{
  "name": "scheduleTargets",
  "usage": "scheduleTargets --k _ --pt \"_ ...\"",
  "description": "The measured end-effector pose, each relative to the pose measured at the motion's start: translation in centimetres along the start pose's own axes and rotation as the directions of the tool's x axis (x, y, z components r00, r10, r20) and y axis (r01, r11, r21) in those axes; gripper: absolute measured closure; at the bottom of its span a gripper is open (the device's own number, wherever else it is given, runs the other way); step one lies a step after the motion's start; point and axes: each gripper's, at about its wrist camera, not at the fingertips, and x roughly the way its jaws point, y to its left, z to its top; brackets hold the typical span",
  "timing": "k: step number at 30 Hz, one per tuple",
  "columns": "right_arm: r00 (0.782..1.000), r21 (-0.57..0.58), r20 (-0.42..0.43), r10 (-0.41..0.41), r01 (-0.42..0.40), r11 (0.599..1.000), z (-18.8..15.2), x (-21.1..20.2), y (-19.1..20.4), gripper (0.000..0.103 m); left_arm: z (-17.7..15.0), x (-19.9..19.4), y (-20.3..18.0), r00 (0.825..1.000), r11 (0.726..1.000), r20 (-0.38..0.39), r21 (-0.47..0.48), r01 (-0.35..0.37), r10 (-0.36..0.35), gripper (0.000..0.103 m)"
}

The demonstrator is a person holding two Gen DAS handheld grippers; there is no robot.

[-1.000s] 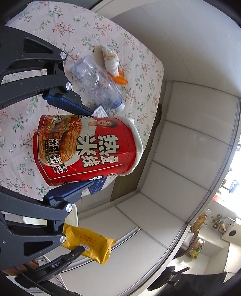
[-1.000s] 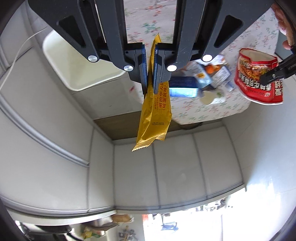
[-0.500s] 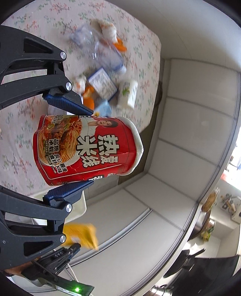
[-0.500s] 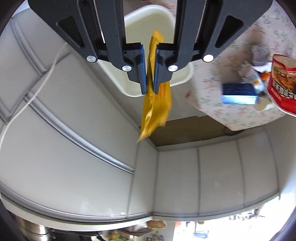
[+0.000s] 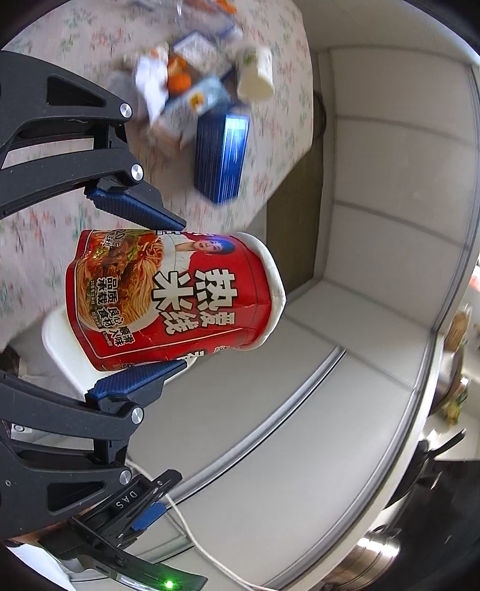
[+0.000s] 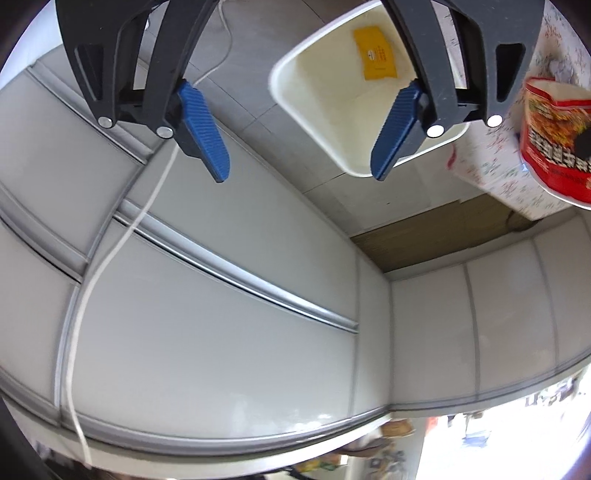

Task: Collect trash
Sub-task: 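Move the red noodle cup over the white bin and open the left tool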

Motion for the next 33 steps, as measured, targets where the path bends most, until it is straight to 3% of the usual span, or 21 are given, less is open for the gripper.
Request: scheduleTargets --k 9,15,24,33 --pt "0.998 0.055 0.024 -0.053 0.052 0.997 0.2 -0.2 -3.1 0.021 0.2 4.7 -5.5 0.992 0.996 -0.099 0.052 0.079 -0.074 0.033" --pt "0.998 0.078 0.013 -0.059 0.058 0.995 0.1 0.0 -3.8 0.016 0.6 5.5 -6.3 0.991 0.995 -0.121 0.083 0.06 -0.049 0.016" --pt "0.999 0.027 0.046 -0.01 0.009 1.0 0.1 -1.3 -0.3 0.01 0.4 3.1 -3.5 0.992 0.984 -0.044 0.137 -0.111 0.118 0.007" --pt "0.992 -0.075 0.062 0.111 -0.106 0.992 -0.1 -3.2 7.0 0.007 0.6 -0.7 2.5 0.959 0.95 0.009 0.132 -0.282 0.284 0.007"
